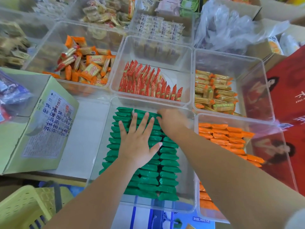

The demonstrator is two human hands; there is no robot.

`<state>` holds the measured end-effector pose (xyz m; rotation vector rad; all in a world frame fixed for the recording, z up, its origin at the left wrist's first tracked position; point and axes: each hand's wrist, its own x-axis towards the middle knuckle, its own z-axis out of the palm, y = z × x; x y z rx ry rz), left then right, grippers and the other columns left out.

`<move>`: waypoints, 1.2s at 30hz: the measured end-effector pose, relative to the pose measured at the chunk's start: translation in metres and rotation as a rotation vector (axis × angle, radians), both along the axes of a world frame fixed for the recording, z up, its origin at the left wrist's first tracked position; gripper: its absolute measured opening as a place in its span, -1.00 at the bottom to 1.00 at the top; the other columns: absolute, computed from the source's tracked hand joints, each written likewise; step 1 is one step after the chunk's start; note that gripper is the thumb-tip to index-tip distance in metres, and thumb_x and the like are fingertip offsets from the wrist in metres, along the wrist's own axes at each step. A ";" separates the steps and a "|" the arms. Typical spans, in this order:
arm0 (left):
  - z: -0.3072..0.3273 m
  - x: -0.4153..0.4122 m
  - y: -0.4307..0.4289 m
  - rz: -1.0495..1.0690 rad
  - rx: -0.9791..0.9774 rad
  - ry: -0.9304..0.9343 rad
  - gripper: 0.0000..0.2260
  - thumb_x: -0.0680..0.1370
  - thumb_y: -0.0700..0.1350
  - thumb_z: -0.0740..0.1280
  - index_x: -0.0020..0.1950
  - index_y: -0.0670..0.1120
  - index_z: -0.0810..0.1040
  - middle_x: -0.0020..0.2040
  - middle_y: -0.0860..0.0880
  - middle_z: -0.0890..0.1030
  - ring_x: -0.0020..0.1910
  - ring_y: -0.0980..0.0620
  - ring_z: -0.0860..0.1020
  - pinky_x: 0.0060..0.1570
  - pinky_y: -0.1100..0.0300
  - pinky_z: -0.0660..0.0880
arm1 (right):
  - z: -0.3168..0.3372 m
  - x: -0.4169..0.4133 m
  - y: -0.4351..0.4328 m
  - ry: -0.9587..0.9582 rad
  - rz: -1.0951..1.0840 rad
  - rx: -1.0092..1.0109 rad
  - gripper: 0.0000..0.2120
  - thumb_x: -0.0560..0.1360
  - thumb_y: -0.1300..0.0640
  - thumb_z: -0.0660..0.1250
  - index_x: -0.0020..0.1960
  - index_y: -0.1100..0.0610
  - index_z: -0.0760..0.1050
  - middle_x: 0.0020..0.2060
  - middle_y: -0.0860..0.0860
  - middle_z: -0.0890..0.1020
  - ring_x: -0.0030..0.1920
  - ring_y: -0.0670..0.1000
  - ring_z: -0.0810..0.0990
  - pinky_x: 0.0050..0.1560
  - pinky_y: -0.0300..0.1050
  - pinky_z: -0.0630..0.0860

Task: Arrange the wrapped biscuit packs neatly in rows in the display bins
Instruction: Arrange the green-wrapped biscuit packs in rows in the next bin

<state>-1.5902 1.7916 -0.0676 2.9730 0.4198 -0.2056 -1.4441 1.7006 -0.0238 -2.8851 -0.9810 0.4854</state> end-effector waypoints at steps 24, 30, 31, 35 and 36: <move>-0.020 0.002 -0.001 0.062 -0.003 0.055 -0.19 0.46 0.54 -0.32 0.62 0.15 -0.15 0.62 0.06 -0.29 0.58 -0.14 -0.35 0.38 -0.46 -0.31 | 0.038 0.011 -0.046 -0.180 0.299 -0.177 -0.75 0.47 0.30 0.33 0.04 0.05 0.38 -0.31 -0.08 0.33 -0.38 0.00 0.35 -0.38 -0.05 0.46; -0.021 0.002 -0.002 0.062 0.002 0.071 -0.19 0.46 0.54 -0.33 0.62 0.15 -0.18 0.61 0.06 -0.31 0.57 -0.14 -0.38 0.39 -0.46 -0.29 | 0.024 0.006 -0.051 -0.125 0.382 -0.259 -0.78 0.53 0.18 0.31 0.11 0.02 0.34 -0.25 -0.06 0.49 -0.23 0.04 0.42 -0.14 -0.03 0.36; -0.021 0.002 -0.002 0.060 0.004 0.074 -0.19 0.46 0.54 -0.34 0.62 0.15 -0.20 0.61 0.06 -0.32 0.56 -0.14 -0.39 0.39 -0.46 -0.30 | 0.021 0.005 -0.048 -0.069 0.348 -0.255 -0.74 0.54 0.21 0.29 0.19 0.03 0.34 -0.26 -0.05 0.47 -0.24 0.05 0.44 -0.20 -0.02 0.38; -0.021 0.002 -0.001 0.066 -0.008 0.078 -0.20 0.46 0.54 -0.33 0.60 0.17 -0.26 0.60 0.07 -0.33 0.56 -0.13 -0.40 0.40 -0.44 -0.31 | 0.011 0.006 -0.034 0.144 0.194 -0.255 -0.58 0.57 0.26 0.23 0.38 0.05 0.26 -0.07 0.05 0.55 -0.17 0.08 0.53 -0.29 0.00 0.47; -0.021 0.002 -0.001 0.067 -0.011 0.080 -0.21 0.45 0.54 -0.34 0.59 0.17 -0.29 0.60 0.07 -0.34 0.55 -0.12 -0.41 0.40 -0.43 -0.31 | 0.009 0.007 -0.030 0.168 0.187 -0.271 -0.69 0.58 0.25 0.22 0.30 0.07 0.33 0.01 0.08 0.58 -0.14 0.08 0.52 -0.24 -0.01 0.47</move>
